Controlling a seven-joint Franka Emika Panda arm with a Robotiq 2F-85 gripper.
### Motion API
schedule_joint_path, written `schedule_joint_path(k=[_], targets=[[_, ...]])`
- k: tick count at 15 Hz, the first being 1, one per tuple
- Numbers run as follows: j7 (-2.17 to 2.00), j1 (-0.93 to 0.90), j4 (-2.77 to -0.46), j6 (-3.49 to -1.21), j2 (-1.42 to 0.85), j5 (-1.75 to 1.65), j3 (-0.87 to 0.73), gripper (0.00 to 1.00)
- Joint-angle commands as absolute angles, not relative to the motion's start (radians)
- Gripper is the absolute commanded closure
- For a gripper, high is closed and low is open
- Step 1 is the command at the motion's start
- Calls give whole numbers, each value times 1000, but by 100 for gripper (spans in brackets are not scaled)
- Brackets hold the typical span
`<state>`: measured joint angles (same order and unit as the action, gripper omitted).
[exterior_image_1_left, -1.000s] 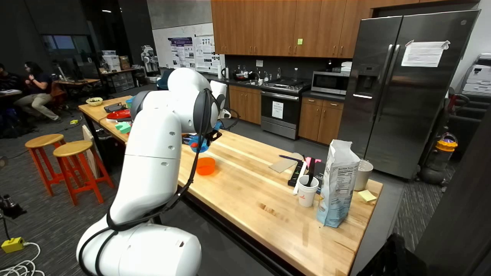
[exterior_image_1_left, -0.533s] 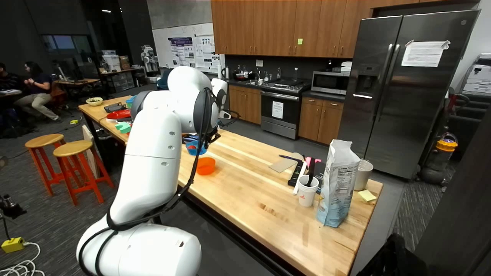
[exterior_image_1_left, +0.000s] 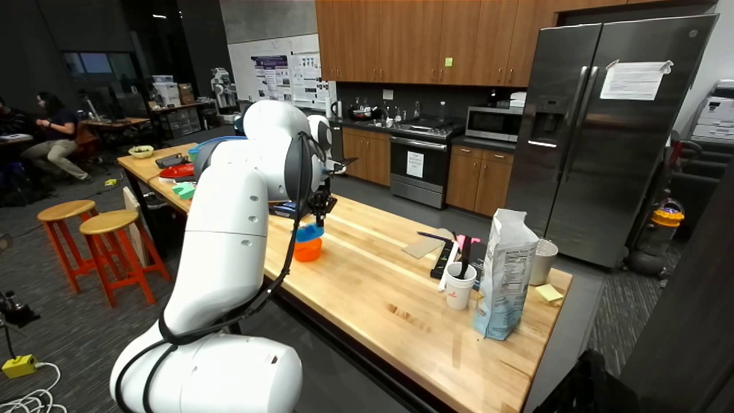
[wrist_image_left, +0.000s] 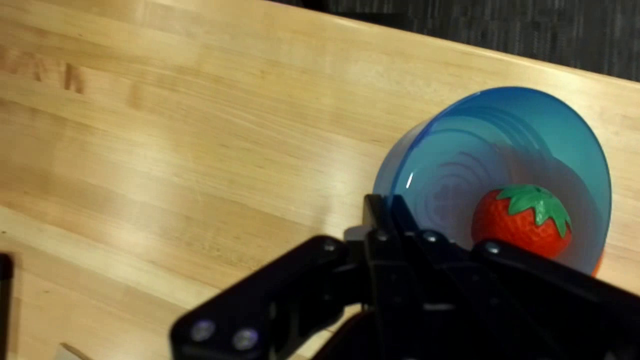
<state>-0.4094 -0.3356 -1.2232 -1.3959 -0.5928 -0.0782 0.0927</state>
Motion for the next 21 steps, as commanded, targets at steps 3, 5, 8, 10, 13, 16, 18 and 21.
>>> schedule_joint_path(k=[3, 5, 8, 10, 13, 16, 18, 21], targets=[[-396, -385, -1075, -1173, -668, -208, 65, 99], [-375, -397, -1032, -1090, -693, -253, 62, 99], [-322, -414, -971, -982, -728, -324, 60, 99], [-263, -421, -938, -935, -748, -369, 63, 99], [-176, -433, -891, -871, -778, -434, 62, 99], [29, -458, -757, -776, -825, -576, 60, 99], [179, -462, -675, -765, -860, -675, 49, 99], [316, -476, -593, -780, -907, -750, 47, 99]])
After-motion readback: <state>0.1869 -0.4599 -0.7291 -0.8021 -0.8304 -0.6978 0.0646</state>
